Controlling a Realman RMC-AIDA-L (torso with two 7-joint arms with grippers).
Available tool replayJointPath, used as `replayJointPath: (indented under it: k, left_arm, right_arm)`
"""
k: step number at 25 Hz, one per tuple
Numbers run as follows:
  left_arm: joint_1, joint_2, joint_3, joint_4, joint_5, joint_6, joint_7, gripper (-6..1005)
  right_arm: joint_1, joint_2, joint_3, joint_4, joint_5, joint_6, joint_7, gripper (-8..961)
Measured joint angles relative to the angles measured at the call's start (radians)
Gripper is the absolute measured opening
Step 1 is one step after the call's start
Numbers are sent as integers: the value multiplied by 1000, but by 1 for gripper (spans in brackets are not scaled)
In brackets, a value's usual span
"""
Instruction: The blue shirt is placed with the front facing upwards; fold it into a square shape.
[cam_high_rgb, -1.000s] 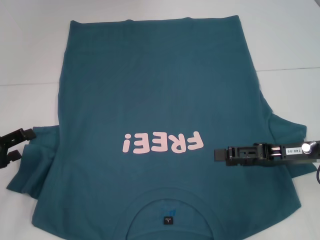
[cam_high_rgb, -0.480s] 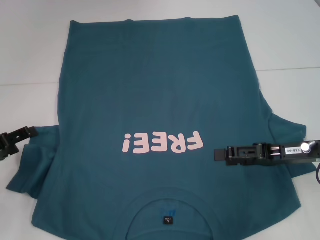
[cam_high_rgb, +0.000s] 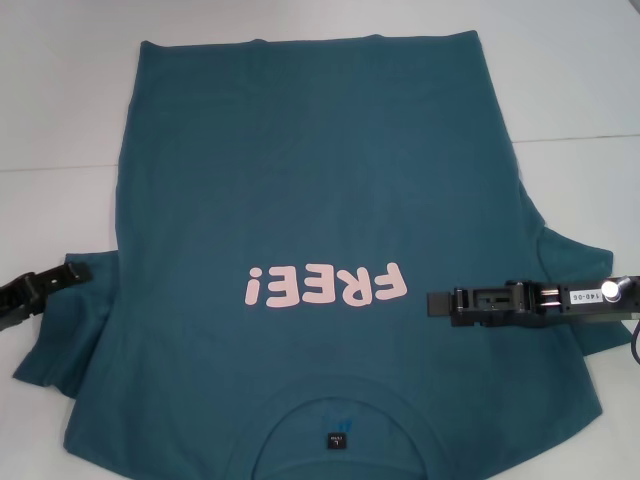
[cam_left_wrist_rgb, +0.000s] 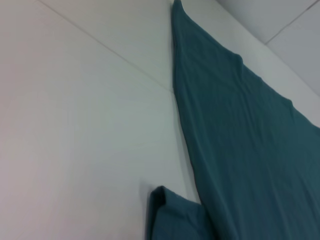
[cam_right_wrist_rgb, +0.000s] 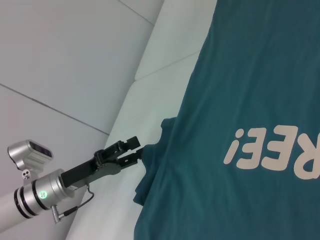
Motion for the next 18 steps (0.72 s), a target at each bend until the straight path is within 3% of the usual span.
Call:
replayJointPath:
  k: [18]
  left_arm:
    - [-14, 1, 12, -19, 22, -4, -12, 932]
  right_arm:
    - [-7, -3, 4, 0, 6, 1, 0, 882]
